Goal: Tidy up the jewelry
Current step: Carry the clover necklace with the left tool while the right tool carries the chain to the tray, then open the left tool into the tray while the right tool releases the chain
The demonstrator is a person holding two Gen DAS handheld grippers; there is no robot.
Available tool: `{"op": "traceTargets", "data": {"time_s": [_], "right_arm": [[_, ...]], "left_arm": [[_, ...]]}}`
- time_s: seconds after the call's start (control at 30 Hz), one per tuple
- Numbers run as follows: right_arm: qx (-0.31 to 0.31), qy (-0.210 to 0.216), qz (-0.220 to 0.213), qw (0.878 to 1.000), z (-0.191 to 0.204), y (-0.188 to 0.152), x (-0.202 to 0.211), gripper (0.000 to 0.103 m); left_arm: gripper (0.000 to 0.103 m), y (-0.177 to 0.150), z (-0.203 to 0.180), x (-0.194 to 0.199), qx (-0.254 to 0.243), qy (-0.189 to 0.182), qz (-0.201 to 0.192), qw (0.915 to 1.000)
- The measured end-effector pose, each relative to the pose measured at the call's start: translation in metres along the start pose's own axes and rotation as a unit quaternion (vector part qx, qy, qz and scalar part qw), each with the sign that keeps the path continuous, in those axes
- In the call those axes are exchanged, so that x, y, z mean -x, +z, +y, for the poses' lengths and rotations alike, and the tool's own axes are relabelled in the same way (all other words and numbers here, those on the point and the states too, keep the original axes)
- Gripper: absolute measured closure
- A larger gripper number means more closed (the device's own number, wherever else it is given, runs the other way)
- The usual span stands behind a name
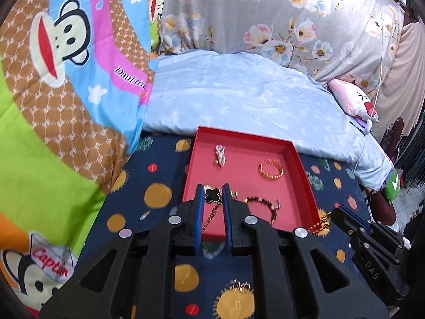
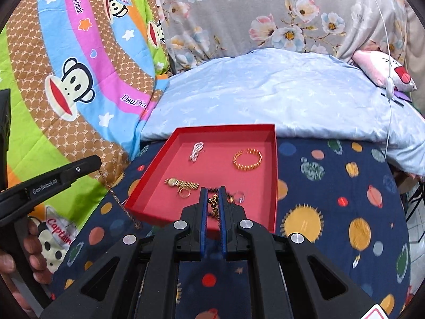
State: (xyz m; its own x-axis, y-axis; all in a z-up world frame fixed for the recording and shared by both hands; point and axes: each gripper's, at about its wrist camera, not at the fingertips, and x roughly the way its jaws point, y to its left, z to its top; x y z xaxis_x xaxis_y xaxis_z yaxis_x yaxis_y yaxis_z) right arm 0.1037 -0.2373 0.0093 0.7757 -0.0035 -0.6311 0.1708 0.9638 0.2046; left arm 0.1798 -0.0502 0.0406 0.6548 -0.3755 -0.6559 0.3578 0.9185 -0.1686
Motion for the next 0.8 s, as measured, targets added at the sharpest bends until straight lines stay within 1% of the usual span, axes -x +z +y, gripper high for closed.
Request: {"op": "traceTargets", "data": {"time_s": [0.13, 0.2, 0.57, 0.7, 0.8], "right_arm": [[-0.001, -0.005, 0.0, 1.0, -0.006, 0.01, -0.013, 0.096], [-0.01, -0.001, 0.004, 1.0, -0.012, 0.015, -0.023, 0.096], [-0.006, -0.009, 0.017, 1.0, -0.019, 0.025, -0.057, 0.096], [-0.007, -0.011, 0.023, 1.0, -0.021, 0.025, -0.066, 0.096], [-0.004, -0.009, 0.031, 0.999, -0.02, 0.023, -0.072, 0.096]], "left_arm": [[0.09, 0.015, -0.009, -0.007, -0.006, -0.006, -0.009, 0.9999], [0.09, 0.022, -0.014, -0.01, -0.009, -0.01, -0.014, 0.9998], [0.09, 0.055, -0.029, -0.024, -0.015, -0.018, -0.035, 0.9991], [0.09, 0.056, -0.029, -0.036, -0.013, -0.016, -0.028, 0.9994], [0.09, 0.051, -0.028, -0.048, -0.013, -0.011, -0.013, 0.9998]]}}
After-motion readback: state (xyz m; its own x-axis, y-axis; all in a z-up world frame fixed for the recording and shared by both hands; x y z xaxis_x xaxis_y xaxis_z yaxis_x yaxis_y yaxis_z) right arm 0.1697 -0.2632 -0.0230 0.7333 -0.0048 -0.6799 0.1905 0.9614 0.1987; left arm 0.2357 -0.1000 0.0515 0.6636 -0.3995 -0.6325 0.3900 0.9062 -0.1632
